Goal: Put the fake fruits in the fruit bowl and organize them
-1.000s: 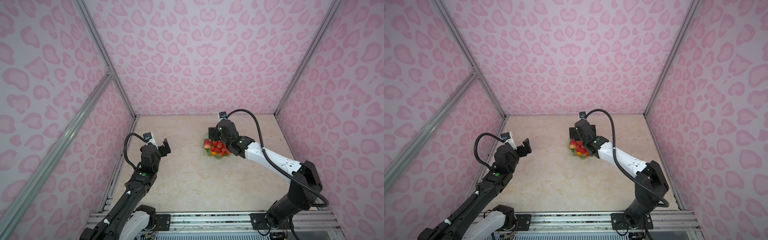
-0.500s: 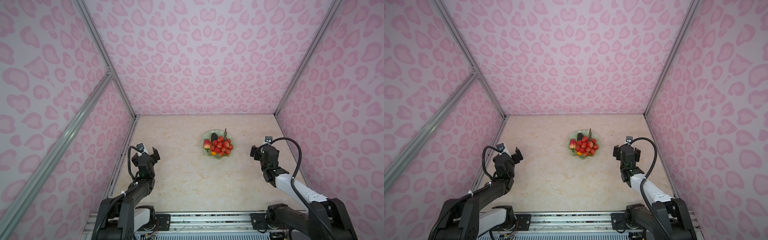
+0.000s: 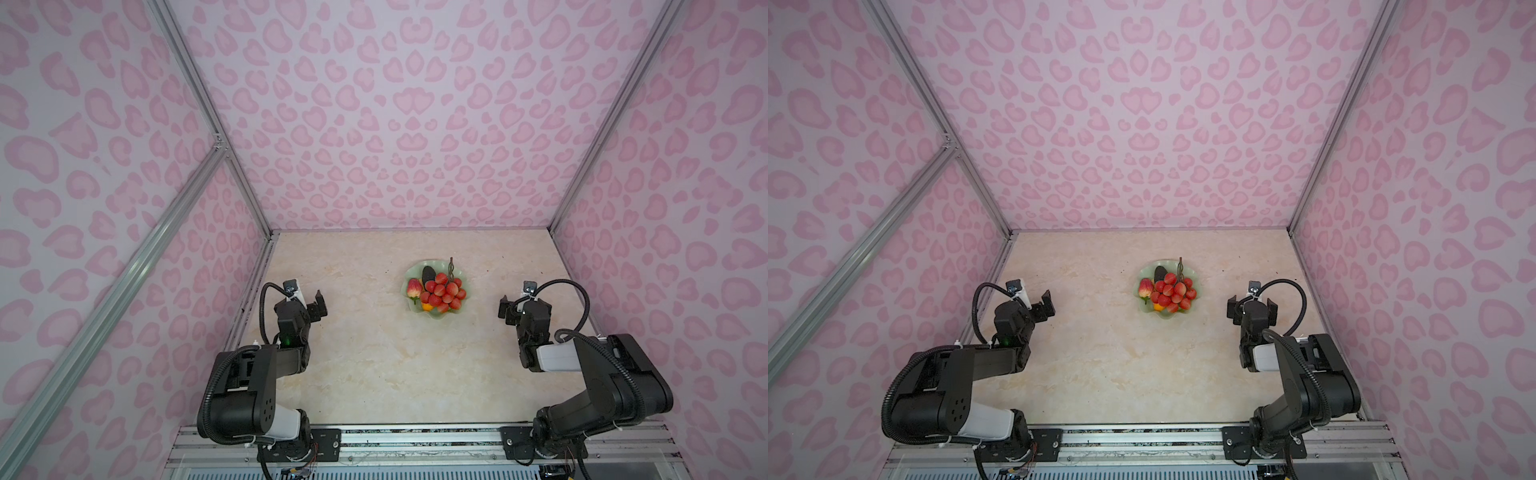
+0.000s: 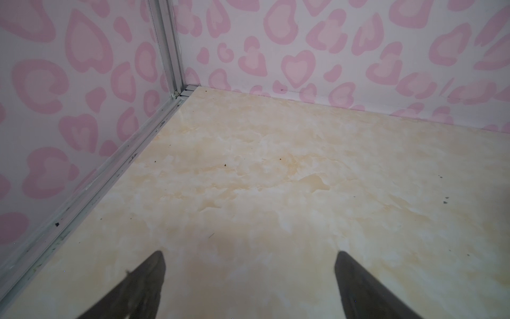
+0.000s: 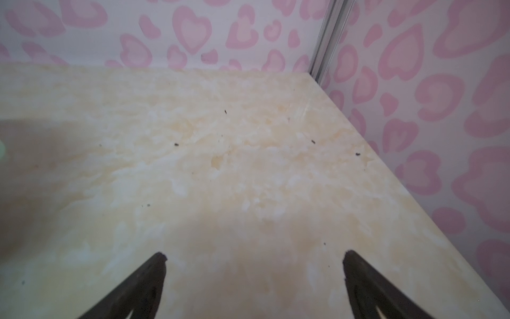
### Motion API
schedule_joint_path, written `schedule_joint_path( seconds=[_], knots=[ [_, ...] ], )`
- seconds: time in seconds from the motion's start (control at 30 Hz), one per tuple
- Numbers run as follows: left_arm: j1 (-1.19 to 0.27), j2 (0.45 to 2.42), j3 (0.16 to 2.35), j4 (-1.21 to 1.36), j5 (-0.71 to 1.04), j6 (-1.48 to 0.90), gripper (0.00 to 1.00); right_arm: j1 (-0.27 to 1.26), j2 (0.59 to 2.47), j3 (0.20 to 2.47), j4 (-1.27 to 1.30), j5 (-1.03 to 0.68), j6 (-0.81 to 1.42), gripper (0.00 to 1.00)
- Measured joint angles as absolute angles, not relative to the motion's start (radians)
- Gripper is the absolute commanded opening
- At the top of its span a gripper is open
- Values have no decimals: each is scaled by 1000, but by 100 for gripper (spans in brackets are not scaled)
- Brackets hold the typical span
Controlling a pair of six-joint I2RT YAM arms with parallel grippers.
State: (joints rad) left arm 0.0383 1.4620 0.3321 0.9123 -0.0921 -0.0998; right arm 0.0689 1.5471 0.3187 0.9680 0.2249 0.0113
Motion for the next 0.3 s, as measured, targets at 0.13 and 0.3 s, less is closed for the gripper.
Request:
schedule_joint_path(
  seconds=[0.13, 0.3],
  knots=[
    [36, 1463, 332, 915, -78, -91, 97, 64, 1546, 331, 965, 216, 7, 100],
    [34, 1464, 332, 915, -77, -86, 97, 61, 1551, 338, 978, 204, 8, 100]
  ],
)
